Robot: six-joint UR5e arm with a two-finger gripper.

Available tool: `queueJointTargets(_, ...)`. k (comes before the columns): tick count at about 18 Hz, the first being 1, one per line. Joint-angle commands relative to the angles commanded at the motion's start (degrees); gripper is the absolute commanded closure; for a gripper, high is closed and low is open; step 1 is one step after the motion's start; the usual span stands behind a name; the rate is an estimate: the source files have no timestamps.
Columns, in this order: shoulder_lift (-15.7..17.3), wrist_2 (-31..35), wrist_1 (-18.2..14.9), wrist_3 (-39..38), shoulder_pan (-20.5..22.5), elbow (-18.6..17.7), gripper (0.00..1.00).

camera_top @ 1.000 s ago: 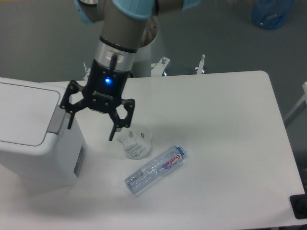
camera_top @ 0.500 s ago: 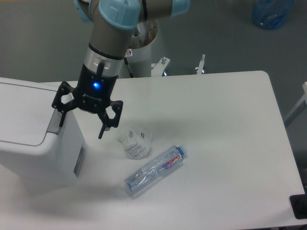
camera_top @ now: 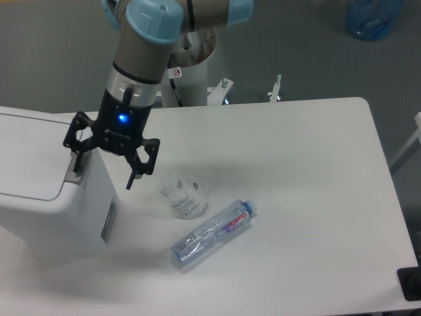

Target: Open the trash can

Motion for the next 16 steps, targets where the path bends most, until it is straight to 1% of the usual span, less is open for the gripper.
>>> queueJointTargets(8,0.3,0.5,0.3,-0.1,0.0,0.4,0.0)
queueJointTargets(12,0.4,0.5,0.1,0.0,0.1,2.5,0.0)
queueJointTargets(14,0.4,0.7,0.3,0.1,0.7,3.5,0.0)
queueJointTargets(16,0.1,1.9,0.6,1.0,2.9,4.0,0.0)
